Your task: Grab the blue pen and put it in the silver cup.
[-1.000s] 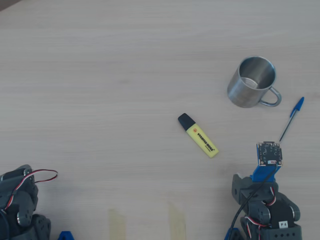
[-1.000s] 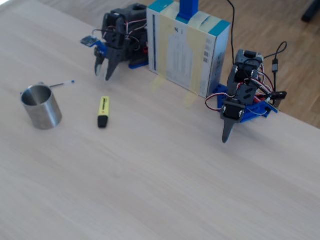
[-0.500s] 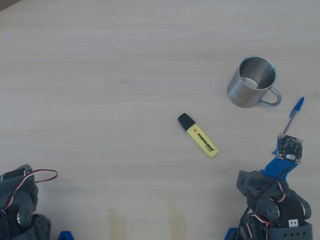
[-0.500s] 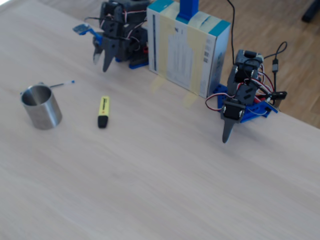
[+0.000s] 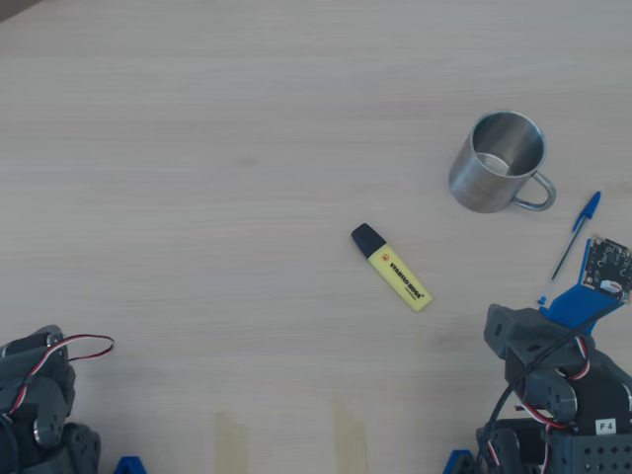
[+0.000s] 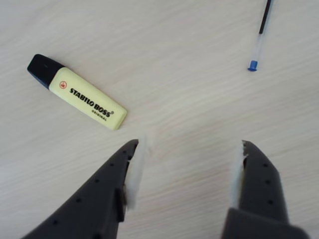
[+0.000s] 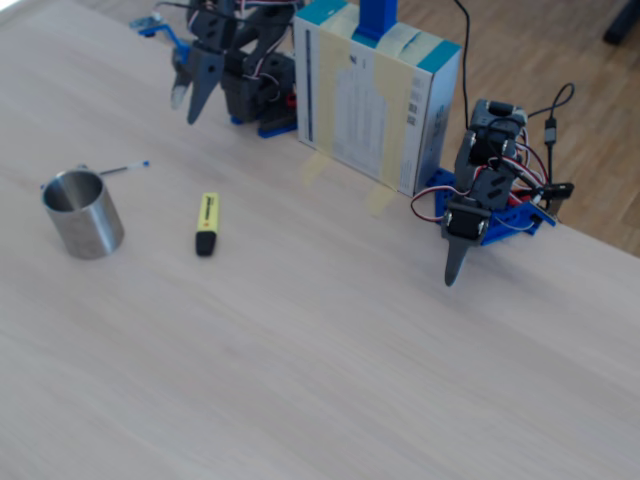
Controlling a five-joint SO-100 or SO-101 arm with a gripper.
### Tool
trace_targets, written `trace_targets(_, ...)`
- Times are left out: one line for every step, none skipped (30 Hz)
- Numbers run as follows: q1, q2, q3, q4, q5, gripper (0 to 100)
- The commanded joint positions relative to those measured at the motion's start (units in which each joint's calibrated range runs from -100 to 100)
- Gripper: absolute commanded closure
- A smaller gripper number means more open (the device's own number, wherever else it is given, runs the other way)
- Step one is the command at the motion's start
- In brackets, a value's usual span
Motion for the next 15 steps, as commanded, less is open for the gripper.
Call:
trace_targets(1.44, 2.90, -6.04, -0.93, -0.24, 69)
trace_targets(1.79, 3.65, -6.95, -0.93, -0.24, 68)
trace_targets(2.31, 4.40, -7.77, -0.93, -0.19, 68)
trace_targets(2.92, 5.23, -8.49, -0.93, -0.03, 68)
trace_targets(3.62, 6.14, -9.22, -0.93, 0.07, 68)
trace_targets(4.14, 6.98, -9.94, -0.93, 0.17, 68)
trace_targets(4.67, 7.72, -10.76, -1.19, 0.23, 68)
trace_targets(5.28, 8.64, -11.39, -1.71, 0.28, 68)
trace_targets(5.89, 9.47, -11.94, -2.48, 0.28, 68)
trace_targets(6.41, 10.30, -12.39, -3.42, 0.28, 68)
trace_targets(6.94, 11.13, -12.75, -4.45, 0.28, 68)
trace_targets(7.46, 11.88, -13.21, -5.40, 0.28, 68)
trace_targets(8.07, 12.63, -13.48, -6.34, 0.28, 68)
trace_targets(8.68, 13.21, -13.84, -7.28, 0.28, 68)
trace_targets(9.38, 13.63, -13.93, -7.88, 0.33, 68)
